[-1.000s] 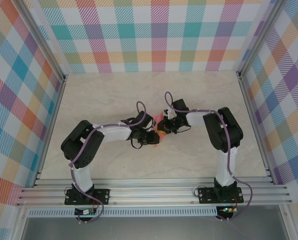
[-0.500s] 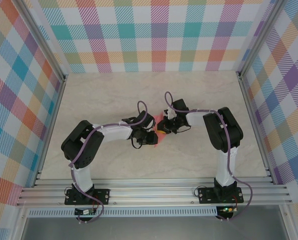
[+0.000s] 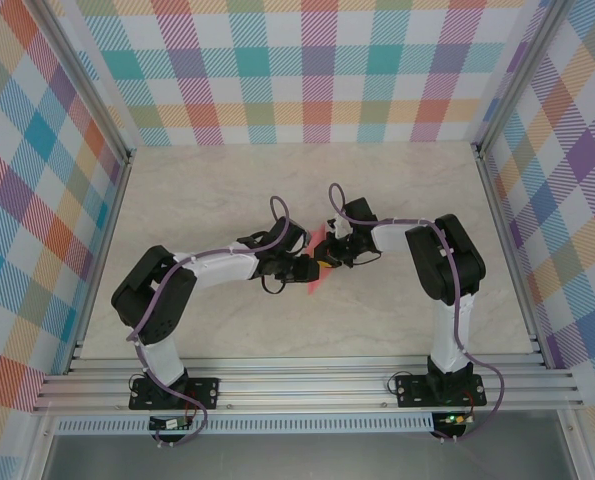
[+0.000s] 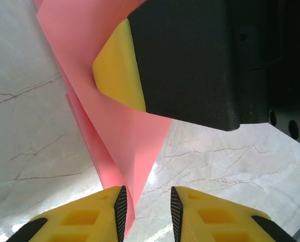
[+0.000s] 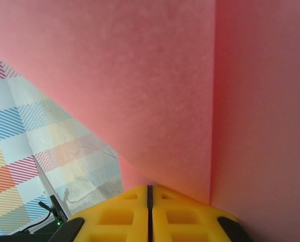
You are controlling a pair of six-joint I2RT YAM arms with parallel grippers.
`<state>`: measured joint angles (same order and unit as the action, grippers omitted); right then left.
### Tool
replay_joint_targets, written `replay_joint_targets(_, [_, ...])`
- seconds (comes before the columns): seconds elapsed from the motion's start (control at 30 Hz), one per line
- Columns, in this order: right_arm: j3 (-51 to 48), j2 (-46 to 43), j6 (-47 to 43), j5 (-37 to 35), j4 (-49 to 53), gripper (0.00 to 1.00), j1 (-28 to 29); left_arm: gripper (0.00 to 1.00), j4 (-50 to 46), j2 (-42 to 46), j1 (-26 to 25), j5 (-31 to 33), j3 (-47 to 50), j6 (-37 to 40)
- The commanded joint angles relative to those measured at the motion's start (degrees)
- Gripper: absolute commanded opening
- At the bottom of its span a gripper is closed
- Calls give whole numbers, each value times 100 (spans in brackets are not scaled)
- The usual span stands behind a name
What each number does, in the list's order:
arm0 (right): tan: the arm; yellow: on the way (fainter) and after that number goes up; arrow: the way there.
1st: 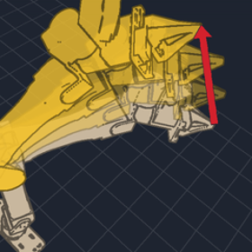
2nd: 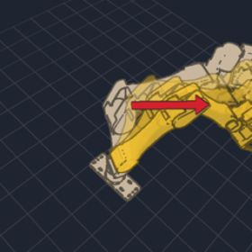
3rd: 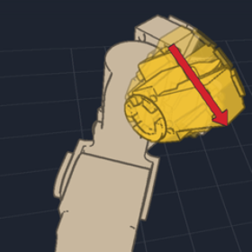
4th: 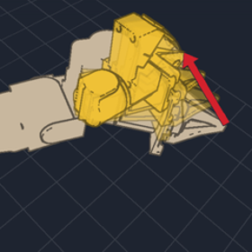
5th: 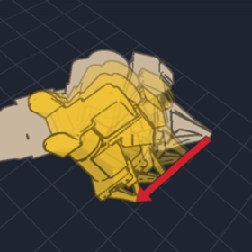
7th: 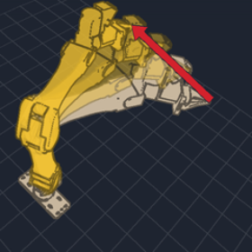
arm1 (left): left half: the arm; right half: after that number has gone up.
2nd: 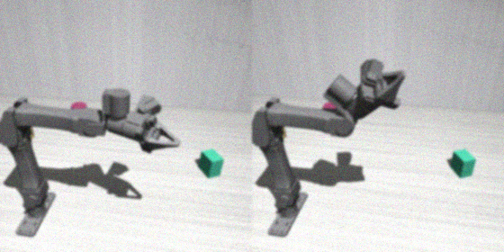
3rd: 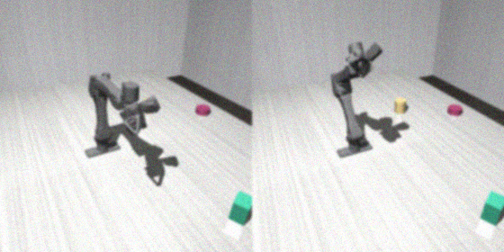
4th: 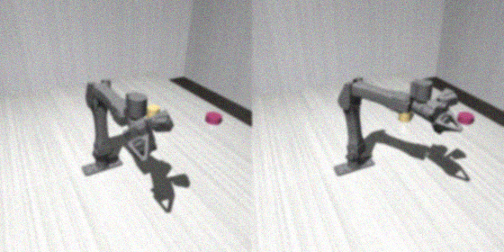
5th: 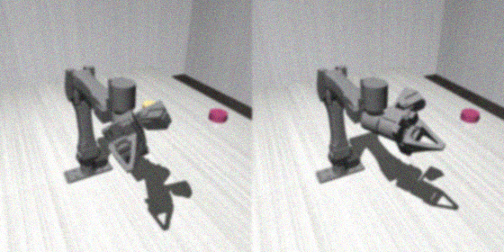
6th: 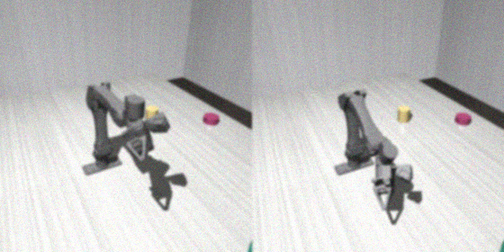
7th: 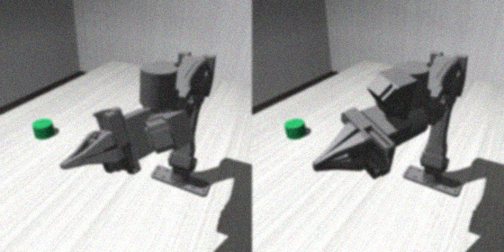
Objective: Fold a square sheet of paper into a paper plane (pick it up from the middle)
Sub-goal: Fourth fold the wing at the center of the table.
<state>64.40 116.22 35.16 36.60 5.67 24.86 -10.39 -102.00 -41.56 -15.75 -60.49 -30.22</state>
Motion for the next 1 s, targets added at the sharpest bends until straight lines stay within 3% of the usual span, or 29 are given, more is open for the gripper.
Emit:
replay_joint_targets(0.0, [-86,225,-58,-448,534,8,2,31,-159,-140,-87,45,-103,6])
replay_joint_targets(0.3, [-68,243,-44,-438,529,8,2,28,-108,-371,-176,55,-156,5])
replay_joint_targets(0.5, [-59,246,-63,-447,547,8,3,17,-190,-444,-212,208,-201,33])
replay_joint_targets(0.83, [-68,260,-70,-461,564,8,4,8,-386,-462,-210,406,-158,143])
replay_joint_targets(0.97, [-77,265,-70,-474,564,8,-3,0,-319,-462,-202,401,-84,128])
